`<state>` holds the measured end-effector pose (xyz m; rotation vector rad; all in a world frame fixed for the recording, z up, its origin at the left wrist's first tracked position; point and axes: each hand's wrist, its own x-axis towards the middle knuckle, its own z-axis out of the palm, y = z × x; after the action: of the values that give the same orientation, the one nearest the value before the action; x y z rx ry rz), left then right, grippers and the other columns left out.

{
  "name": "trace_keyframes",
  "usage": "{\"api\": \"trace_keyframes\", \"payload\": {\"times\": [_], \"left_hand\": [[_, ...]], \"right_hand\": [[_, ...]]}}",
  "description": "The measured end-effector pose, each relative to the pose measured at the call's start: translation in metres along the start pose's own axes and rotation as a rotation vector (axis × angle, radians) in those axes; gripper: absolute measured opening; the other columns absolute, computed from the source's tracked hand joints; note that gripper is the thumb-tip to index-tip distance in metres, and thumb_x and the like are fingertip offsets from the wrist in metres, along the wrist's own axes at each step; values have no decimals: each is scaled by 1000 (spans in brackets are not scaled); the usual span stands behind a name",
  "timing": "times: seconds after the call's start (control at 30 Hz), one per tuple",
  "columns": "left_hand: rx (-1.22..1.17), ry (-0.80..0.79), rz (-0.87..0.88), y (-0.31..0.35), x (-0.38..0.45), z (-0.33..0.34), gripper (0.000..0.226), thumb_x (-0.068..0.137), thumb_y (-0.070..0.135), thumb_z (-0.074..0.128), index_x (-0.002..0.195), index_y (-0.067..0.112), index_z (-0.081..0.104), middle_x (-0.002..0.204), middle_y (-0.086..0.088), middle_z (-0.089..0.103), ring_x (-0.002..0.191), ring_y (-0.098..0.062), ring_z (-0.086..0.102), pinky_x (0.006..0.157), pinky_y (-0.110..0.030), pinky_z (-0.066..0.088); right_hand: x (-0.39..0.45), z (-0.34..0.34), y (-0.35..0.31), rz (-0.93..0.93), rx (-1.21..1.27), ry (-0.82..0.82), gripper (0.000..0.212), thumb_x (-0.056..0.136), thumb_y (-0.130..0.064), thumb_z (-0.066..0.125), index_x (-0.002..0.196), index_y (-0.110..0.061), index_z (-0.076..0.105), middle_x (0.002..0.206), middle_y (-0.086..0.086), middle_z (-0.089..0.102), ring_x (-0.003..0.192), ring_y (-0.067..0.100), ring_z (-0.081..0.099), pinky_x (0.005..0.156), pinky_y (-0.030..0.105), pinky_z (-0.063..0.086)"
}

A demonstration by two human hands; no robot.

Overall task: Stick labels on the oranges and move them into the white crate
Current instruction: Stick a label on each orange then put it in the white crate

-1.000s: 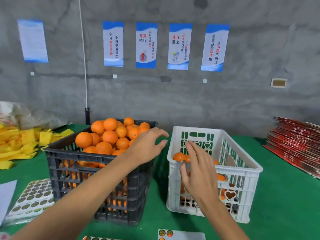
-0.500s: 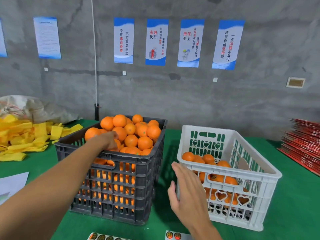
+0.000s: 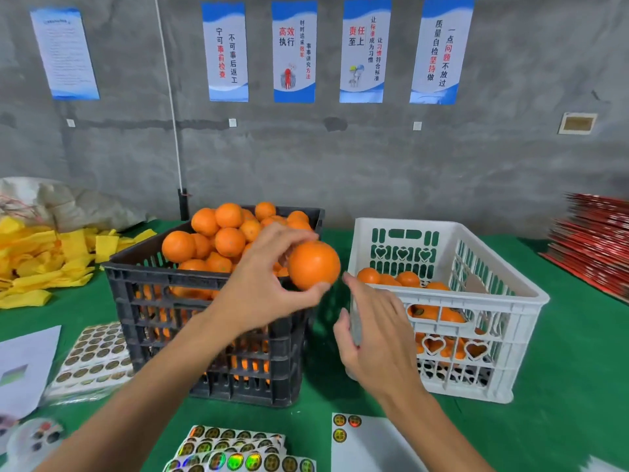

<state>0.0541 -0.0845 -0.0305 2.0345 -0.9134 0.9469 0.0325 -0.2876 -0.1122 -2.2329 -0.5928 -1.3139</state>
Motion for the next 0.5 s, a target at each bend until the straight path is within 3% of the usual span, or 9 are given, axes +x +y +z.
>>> {"api": "trace_keyframes", "payload": {"times": [0.1,0.27,0.4,0.5], "left_hand": [[-106,-61,-15,13,-37,37,68,77,42,88,137,27,60,126,6,54,118,-18,59,95,-21,48],[-533,-256,-588,1,-98,96,62,78,59,79,134,45,57,131,15,56,118,-10,65,92,-27,58],[-727,-293,-826,-16,-139,126,63,82,49,82,137,27,60,134,-8,65,116,-22,70,96,-39,60],[-859,-215,-957,-20,-156,137,61,83,43,84,133,16,63,133,-16,63,111,-31,72,90,-40,62]], "right_hand": [[-10,-6,8,-5,-4,-7,56,89,-23,64,141,-6,52,117,7,68,106,21,60,108,34,40],[-60,-13,37,14,-54,-270,54,90,-28,56,141,-13,54,113,1,72,98,16,61,100,34,46],[-104,-5,63,192,76,-583,39,102,-34,43,140,-30,55,119,-13,67,102,3,55,92,30,49],[-132,5,77,218,59,-722,41,103,-41,41,139,-29,57,119,-14,61,103,2,48,90,25,43]]}}
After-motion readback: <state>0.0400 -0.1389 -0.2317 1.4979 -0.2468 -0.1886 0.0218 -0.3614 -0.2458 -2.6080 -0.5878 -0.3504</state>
